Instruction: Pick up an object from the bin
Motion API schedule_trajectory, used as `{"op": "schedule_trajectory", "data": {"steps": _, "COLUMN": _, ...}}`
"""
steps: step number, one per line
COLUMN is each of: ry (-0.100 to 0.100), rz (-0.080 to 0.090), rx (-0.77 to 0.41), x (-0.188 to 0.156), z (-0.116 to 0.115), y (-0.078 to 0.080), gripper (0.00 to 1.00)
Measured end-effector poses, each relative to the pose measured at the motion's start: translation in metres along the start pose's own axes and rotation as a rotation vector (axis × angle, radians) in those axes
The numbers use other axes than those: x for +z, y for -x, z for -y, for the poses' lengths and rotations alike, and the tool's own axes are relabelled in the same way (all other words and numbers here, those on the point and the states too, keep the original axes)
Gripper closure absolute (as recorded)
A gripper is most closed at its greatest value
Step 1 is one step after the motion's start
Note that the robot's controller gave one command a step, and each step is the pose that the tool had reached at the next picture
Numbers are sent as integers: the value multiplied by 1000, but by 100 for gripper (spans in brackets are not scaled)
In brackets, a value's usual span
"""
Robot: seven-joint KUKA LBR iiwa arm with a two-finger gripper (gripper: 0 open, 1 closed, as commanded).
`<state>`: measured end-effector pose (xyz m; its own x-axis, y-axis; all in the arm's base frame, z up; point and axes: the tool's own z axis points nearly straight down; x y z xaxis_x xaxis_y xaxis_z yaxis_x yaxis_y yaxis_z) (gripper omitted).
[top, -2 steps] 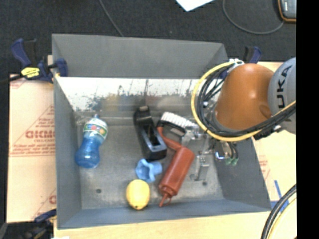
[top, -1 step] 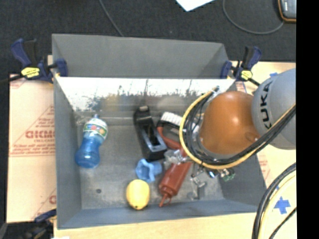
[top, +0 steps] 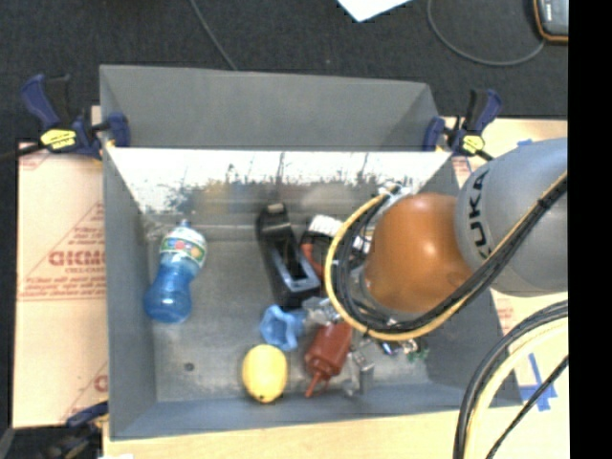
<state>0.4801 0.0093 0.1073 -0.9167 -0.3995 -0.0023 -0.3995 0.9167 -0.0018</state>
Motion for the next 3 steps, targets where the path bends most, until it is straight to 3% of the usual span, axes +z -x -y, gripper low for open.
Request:
{"op": "schedule_trajectory", "data": {"steps": 1, "ry": -1, "rz": 2, "rx": -384, "x": -14, "z": 30, "y": 17, "gripper": 0}}
{"op": "schedule_trajectory", "data": {"steps": 2, "ry": 3, "rz": -4, "rx": -194, "x": 39, "z": 16, "y": 17, "gripper": 0}}
{"op": "schedule_trajectory", "data": {"steps": 3, "ry": 0, "rz": 3, "rx": -537, "x": 38, "z": 31, "y": 25, "gripper": 100}}
